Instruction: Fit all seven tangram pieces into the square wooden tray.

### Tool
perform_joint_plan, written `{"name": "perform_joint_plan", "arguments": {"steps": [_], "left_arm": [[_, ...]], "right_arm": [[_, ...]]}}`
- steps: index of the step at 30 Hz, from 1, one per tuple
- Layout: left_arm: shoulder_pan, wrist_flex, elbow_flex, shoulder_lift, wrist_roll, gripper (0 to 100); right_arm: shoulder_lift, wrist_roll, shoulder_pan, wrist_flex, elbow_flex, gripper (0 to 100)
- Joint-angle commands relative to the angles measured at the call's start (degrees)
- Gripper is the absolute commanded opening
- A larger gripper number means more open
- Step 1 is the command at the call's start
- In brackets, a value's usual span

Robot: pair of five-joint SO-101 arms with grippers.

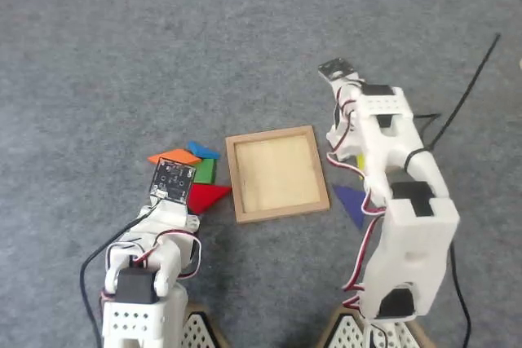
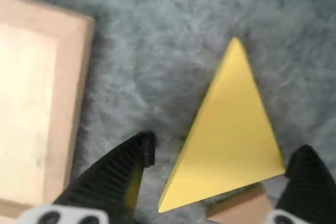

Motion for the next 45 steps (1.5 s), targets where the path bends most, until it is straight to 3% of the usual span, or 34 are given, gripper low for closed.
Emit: {"name": "perform_joint_plan", "arguments": {"steps": [1, 7, 17, 30, 35, 45], "left_arm": [[-0.35, 0.26, -0.48, -1.23, 0.53, 2], [-0.35, 0.26, -0.48, -1.23, 0.53, 2], [-0.35, 0.26, -0.48, -1.23, 0.53, 2], [-0.35, 0.26, -0.48, -1.23, 0.53, 2], [-0.35, 0.26, -0.48, -1.23, 0.53, 2], [-0.35, 0.26, -0.48, -1.23, 0.53, 2]], "right_arm": [[3.03, -1.41, 2.15, 4.09, -7.56, 37.1], [8.13, -1.76, 2.42, 10.59, -14.59, 36.9], [5.14, -9.93, 5.76, 12.62, -14.86, 37.1], [11.03, -9.49, 3.30, 14.55, -18.11, 36.6], [11.30, -9.41, 2.51, 14.99, -18.64, 28.8], [11.30, -9.67, 2.33, 15.08, -18.73, 28.8]]}}
